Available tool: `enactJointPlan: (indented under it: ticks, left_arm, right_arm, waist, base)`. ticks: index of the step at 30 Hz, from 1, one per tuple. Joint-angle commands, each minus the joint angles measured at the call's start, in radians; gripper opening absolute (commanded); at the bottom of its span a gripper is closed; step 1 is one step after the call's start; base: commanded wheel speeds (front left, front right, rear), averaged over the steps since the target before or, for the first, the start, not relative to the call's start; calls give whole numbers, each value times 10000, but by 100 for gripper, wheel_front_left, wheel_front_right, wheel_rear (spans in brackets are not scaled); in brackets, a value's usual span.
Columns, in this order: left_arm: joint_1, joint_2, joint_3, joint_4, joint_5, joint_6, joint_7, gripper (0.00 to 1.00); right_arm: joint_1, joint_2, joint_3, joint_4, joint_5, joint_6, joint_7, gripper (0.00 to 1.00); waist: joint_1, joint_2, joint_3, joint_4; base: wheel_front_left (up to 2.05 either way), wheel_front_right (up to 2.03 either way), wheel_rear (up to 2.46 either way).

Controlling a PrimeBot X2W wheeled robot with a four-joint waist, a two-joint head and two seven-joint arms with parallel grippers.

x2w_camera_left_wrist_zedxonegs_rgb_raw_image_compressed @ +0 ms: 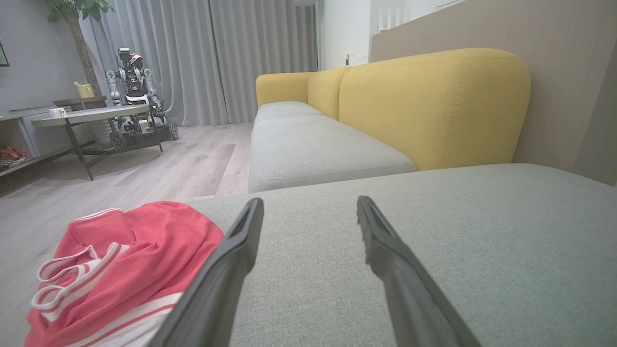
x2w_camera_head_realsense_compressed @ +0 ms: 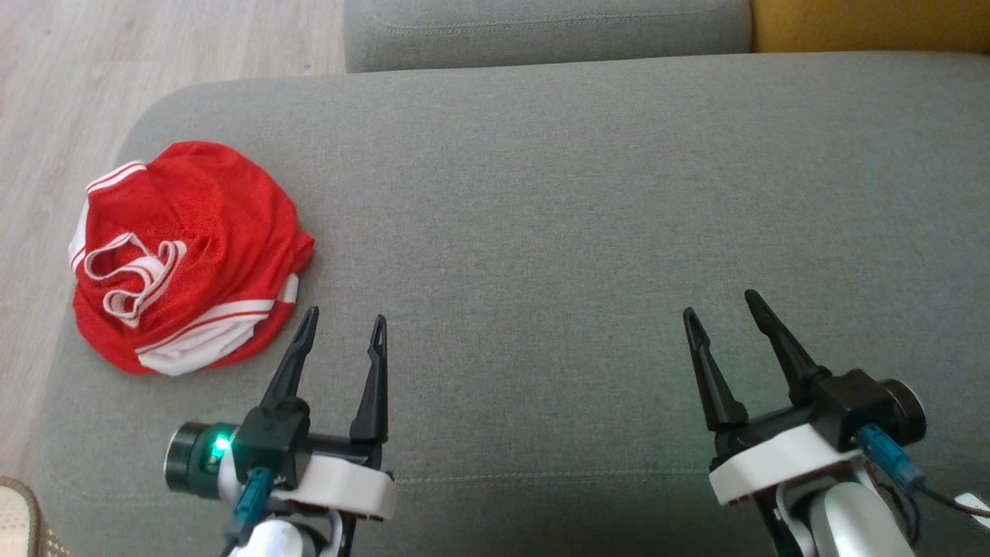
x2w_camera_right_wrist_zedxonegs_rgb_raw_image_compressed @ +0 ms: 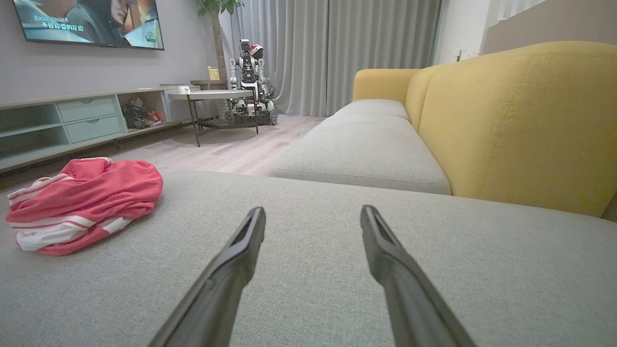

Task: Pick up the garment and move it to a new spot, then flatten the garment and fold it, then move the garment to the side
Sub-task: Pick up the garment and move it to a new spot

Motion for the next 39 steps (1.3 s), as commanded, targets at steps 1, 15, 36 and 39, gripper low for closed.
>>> enactJointPlan:
  ticks: [1, 15, 36, 39]
  left_arm:
    - [-242, -31, 403, -276, 69, -51, -122, 100]
    - [-255, -100, 473, -468, 138, 112, -122, 100]
    - [-79, -128, 550, -867, -46, 390, -122, 100]
    - [-82, -129, 526, -914, -103, 418, -122, 100]
  right_arm:
    - [-279, -124, 295, -353, -72, 0, -91, 100]
    - [-116, -123, 320, -577, -137, 0, -91, 100]
    - [-101, -123, 466, -543, -283, 0, -92, 100]
    - [-90, -123, 465, -534, -320, 0, -92, 100]
  waist:
    - [0, 0, 10, 44]
    - [0, 0, 135, 1729]
    - [0, 0, 232, 4225]
    - [0, 0, 257, 4408]
  base:
    - [0, 0, 0]
    - [0, 0, 0]
    - [0, 0, 0]
    - [0, 0, 0]
